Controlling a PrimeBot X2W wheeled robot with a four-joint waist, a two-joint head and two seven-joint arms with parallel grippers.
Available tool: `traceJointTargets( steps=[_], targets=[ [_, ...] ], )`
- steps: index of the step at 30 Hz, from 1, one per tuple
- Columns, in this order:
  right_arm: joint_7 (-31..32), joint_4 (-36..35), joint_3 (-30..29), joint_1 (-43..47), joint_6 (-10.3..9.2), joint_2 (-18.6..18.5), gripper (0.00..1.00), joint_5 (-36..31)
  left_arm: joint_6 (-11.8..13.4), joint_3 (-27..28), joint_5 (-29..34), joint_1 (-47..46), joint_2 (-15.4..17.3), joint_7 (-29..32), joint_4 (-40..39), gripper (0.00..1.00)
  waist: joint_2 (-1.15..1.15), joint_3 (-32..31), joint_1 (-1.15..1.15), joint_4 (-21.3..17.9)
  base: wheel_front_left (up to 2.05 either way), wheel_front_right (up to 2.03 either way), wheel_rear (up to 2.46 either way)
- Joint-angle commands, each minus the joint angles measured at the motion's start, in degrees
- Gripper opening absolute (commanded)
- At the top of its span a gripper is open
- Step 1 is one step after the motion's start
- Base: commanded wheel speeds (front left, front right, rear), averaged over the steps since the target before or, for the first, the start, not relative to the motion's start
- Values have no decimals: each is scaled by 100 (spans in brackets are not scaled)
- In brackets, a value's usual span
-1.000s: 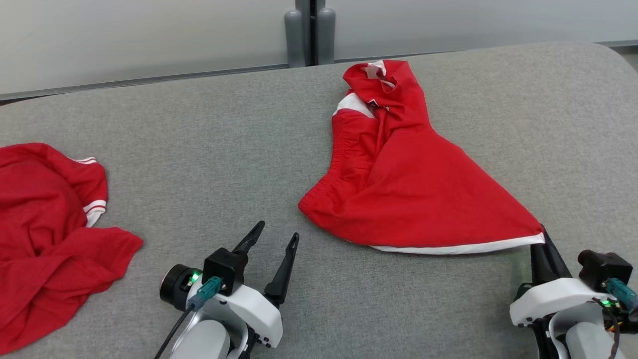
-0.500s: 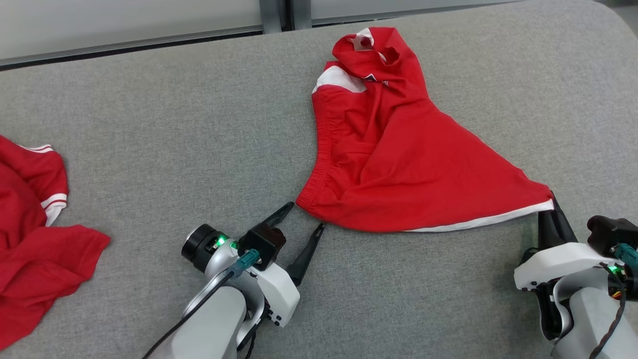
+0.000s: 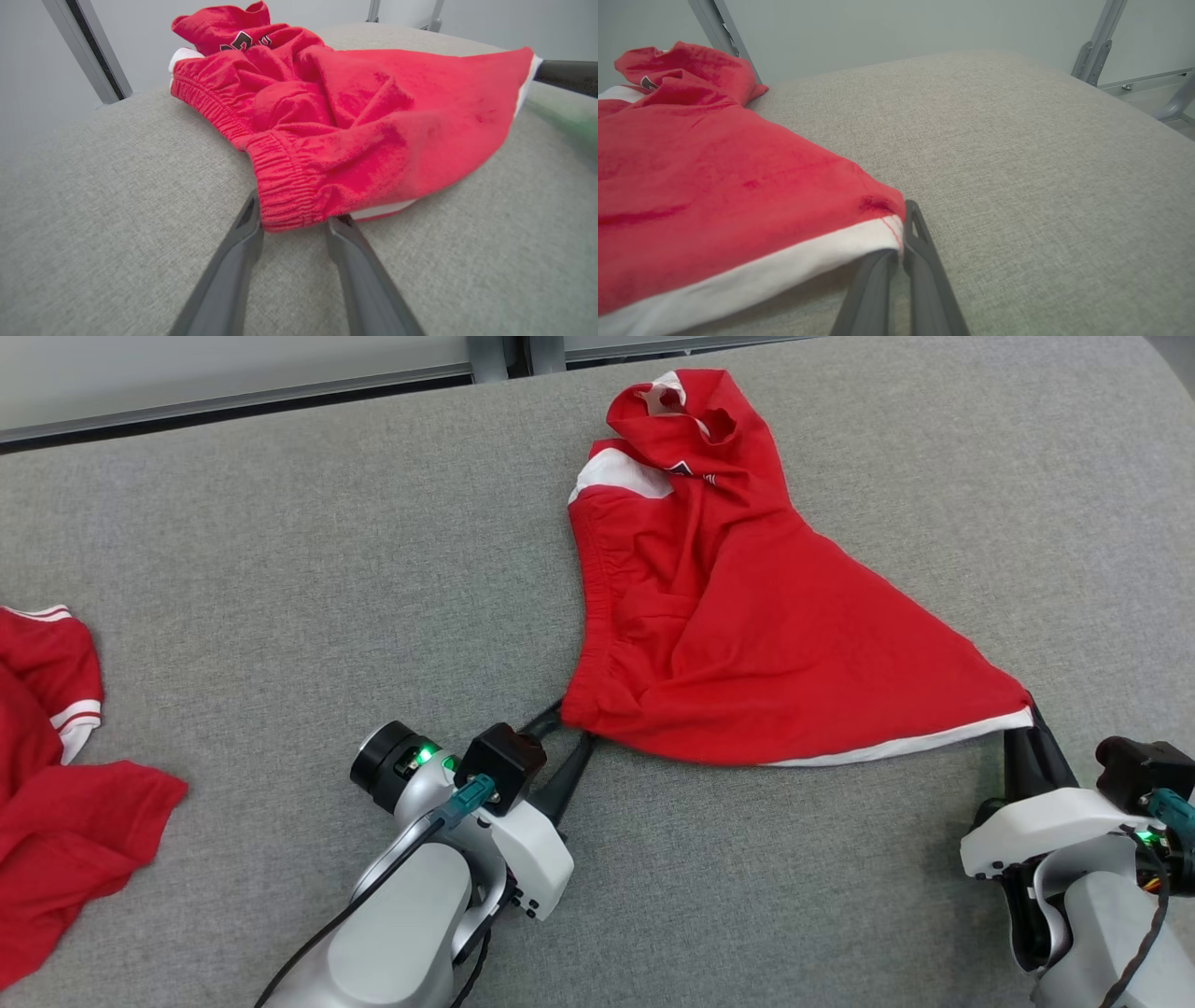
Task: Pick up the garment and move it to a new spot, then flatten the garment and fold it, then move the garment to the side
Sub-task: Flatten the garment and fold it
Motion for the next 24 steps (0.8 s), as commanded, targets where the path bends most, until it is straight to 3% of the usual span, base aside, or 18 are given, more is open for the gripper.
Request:
traceJointTargets(
  steps=[1,13,24],
  targets=[
    [-6,9,-7,-47,1,-14,0,2,-18,-15,-17,-21,26,-3,-50,0,0,-12,0,16,0,0,0],
    [-6,-384,5,36,1,-108,0,-131,-20,-29,-195,269,189,-3,-517,0,0,-418,0,260,0,0,0],
    [-6,-1307,471,-552,1,-467,0,-52,-20,-311,-889,-238,998,-4,-1398,0,0,-1181,0,485,0,0,0]
  ],
)
